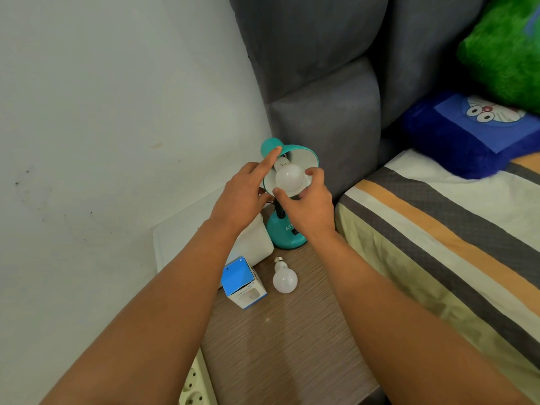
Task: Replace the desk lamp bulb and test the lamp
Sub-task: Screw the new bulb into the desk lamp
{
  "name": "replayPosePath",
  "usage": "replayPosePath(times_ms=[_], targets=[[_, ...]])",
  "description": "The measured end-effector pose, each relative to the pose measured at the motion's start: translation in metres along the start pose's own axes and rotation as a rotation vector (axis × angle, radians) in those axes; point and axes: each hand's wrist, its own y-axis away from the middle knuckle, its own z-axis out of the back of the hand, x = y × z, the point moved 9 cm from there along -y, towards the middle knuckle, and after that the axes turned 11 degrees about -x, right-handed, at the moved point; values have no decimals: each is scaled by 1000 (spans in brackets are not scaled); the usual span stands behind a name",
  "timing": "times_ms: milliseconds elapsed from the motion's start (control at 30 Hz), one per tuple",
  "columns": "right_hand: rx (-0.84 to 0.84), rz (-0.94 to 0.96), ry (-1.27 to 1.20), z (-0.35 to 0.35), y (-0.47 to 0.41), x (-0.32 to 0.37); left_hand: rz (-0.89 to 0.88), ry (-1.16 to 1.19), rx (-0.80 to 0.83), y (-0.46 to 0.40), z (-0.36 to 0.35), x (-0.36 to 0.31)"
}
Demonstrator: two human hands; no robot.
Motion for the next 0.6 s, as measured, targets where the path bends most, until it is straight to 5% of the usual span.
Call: replayPosePath(times_ms=[200, 367, 600], targets=[[-86, 56, -25, 0, -6, 9, 5, 17, -5, 2, 1, 0], [-87, -182, -304, -1, -7, 1, 5, 17, 4, 2, 1, -1], [-18, -53, -285, -7, 0, 15, 4, 22, 1, 1, 2, 0]])
